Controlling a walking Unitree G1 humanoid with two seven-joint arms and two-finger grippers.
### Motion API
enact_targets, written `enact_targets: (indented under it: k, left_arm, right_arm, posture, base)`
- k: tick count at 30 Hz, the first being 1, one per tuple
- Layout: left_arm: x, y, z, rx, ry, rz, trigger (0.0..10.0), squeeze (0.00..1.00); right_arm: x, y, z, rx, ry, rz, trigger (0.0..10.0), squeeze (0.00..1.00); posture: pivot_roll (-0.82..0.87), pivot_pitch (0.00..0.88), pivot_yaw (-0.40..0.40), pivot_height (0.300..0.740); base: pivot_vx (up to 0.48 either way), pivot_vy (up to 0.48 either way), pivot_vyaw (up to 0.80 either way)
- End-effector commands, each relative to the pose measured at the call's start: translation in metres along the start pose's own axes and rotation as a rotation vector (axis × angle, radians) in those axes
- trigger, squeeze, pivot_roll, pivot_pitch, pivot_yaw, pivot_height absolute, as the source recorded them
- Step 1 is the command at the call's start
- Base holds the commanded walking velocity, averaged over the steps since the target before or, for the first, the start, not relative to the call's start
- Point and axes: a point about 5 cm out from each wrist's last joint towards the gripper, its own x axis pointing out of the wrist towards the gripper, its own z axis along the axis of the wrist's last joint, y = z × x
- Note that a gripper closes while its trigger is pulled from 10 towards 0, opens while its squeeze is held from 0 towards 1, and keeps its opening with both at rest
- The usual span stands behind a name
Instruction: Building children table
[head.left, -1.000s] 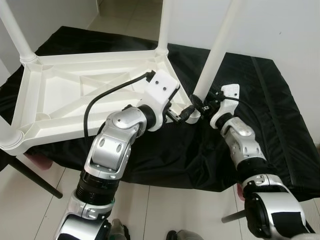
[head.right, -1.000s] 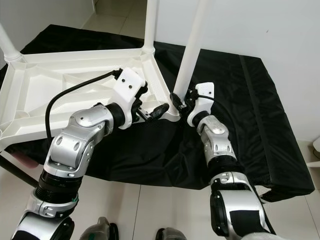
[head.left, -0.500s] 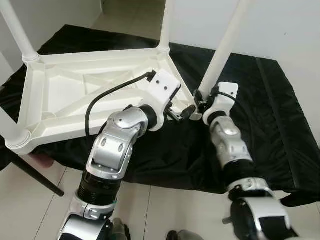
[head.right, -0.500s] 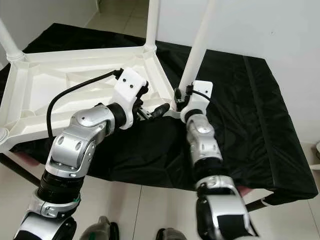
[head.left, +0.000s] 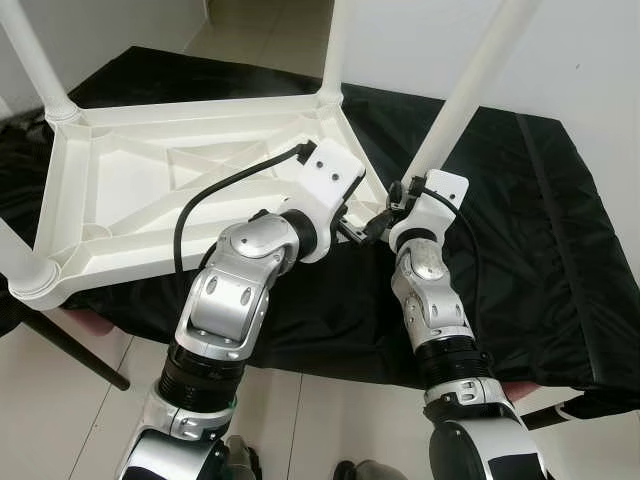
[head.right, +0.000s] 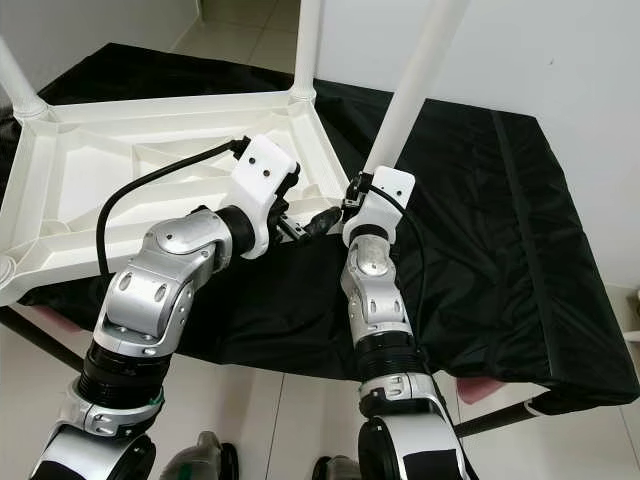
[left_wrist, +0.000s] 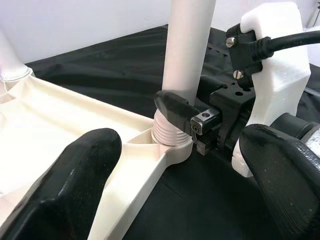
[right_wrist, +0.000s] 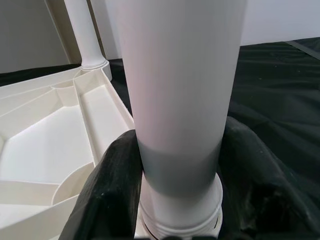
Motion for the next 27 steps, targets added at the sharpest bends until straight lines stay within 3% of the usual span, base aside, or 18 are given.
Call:
enact_targets:
  k: [1,8,17,27]
  left_arm:
    - [0.002,0.003,0.005,0.012,-0.013,0.11,10.0,0.0]
    - [0.002,0.002,0.005,0.016,-0.012,0.109,10.0,0.0]
    - [0.003,0.001,0.005,0.02,-0.012,0.108,10.0,0.0]
    - [0.002,0.002,0.005,0.017,-0.013,0.119,10.0,0.0]
  right_arm:
    - [-0.001,-0.007,-0.009,-0.019,0.05,-0.045,10.0,0.0]
    - [0.009,-0.013,-0.004,-0.031,0.084,-0.104,10.0,0.0]
    - [0.021,-0.007,0.005,-0.013,0.111,-0.077,10.0,0.0]
    - [0.024,-0.008,-0.01,0.0,0.232,-0.053,10.0,0.0]
  posture:
    - [0.1,0.0,-0.066,0.74]
    - [0.09,0.0,-0.064,0.74]
    - [0.09,0.0,-0.066,0.74]
    - [0.1,0.0,-0.072,0.74]
  base:
    - [0.0,0.0,0.0]
    - [0.0,0.0,0.0]
    - [0.0,0.0,0.0]
    - [0.0,0.0,0.0]
